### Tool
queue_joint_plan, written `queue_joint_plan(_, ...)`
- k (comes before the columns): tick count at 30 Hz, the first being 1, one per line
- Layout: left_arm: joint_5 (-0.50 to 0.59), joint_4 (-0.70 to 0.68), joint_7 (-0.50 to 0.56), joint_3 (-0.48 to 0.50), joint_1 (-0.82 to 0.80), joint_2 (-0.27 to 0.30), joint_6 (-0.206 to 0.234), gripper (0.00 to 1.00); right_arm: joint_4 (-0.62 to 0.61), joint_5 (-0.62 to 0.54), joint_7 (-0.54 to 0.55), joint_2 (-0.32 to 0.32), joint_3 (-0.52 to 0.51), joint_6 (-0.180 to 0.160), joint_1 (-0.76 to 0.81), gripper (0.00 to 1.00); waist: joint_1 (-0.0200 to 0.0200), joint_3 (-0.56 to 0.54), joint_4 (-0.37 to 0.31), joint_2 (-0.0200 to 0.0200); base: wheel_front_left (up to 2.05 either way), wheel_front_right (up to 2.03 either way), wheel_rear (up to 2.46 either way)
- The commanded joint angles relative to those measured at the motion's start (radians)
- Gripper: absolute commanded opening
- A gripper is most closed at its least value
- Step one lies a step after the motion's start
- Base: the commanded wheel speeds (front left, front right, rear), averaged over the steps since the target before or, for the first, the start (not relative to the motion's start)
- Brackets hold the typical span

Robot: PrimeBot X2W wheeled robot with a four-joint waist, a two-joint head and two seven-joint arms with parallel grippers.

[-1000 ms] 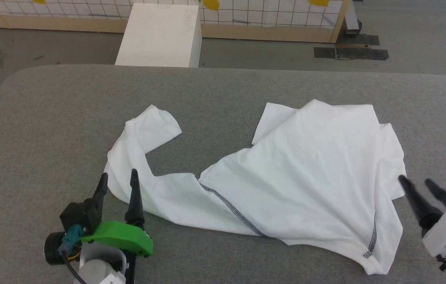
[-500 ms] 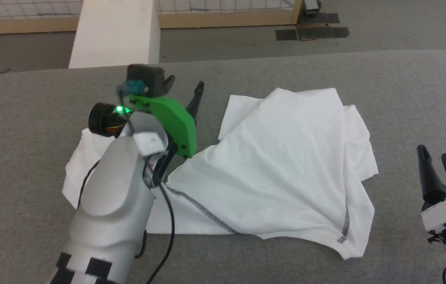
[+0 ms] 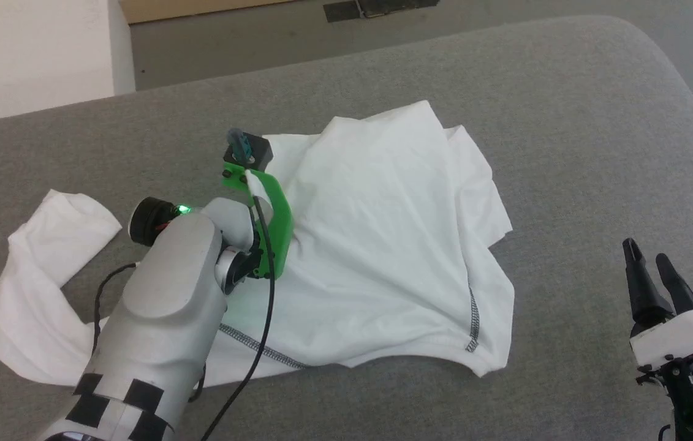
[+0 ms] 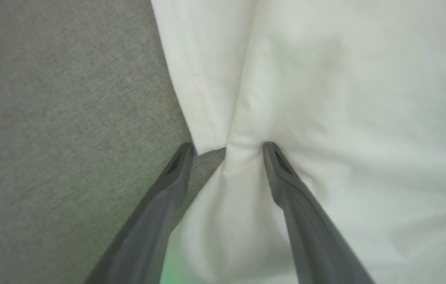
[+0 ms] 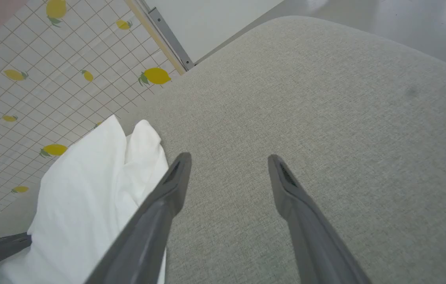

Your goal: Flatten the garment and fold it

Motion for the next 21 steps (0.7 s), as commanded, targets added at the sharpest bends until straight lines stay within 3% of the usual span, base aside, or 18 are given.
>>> queue_joint_plan(1, -0.027, 0.008, -0.002, 0.005, 0.031, -0.006, -0.004, 0.00, 0.005, 0.009, -0.011, 0.001, 0.006, -0.001, -0.017, 1.00, 0.0000, 0.037, -0.033, -0.0001, 0.00, 0.00, 0.00)
queue_joint_plan(3, -0.026, -0.006, -0.040, 0.016, 0.023, 0.011, 0.000, 0.00, 0.010, 0.015, -0.020, 0.001, 0.011, -0.001, -0.018, 1.00, 0.0000, 0.046, -0.031, -0.0001, 0.00, 0.00, 0.00)
queue_joint_plan(10, -0.014, -0.041, -0.237, 0.127, -0.085, 0.109, 0.108, 0.00, 0.021, 0.021, -0.042, 0.001, 0.039, -0.001, -0.043, 1.00, 0.0000, 0.078, -0.027, -0.0001, 0.00, 0.00, 0.00)
queue_joint_plan(13, 0.000, -0.039, -0.294, 0.154, -0.133, 0.155, 0.136, 0.00, 0.025, 0.016, -0.044, 0.001, 0.048, -0.001, -0.053, 1.00, 0.0000, 0.085, -0.027, -0.0001, 0.00, 0.00, 0.00)
queue_joint_plan(18, -0.002, -0.012, -0.314, 0.169, -0.170, 0.173, 0.150, 0.00, 0.027, 0.004, -0.042, 0.001, 0.053, -0.001, -0.059, 1.00, 0.0000, 0.083, -0.014, -0.0001, 0.00, 0.00, 0.00)
queue_joint_plan(19, -0.006, -0.006, -0.313, 0.167, -0.169, 0.170, 0.146, 0.27, 0.027, 0.002, -0.040, 0.001, 0.054, -0.001, -0.058, 1.00, 0.0000, 0.081, -0.010, -0.0001, 0.00, 0.00, 0.00)
queue_joint_plan(20, -0.011, -0.003, -0.323, 0.167, -0.167, 0.163, 0.144, 1.00, 0.026, -0.001, -0.038, 0.001, 0.053, -0.001, -0.056, 1.00, 0.0000, 0.077, -0.002, -0.0001, 0.00, 0.00, 0.00)
queue_joint_plan(21, -0.019, -0.004, -0.339, 0.171, -0.164, 0.155, 0.142, 1.00, 0.026, -0.003, -0.036, 0.001, 0.050, -0.001, -0.055, 1.00, 0.0000, 0.073, 0.006, -0.0001, 0.00, 0.00, 0.00)
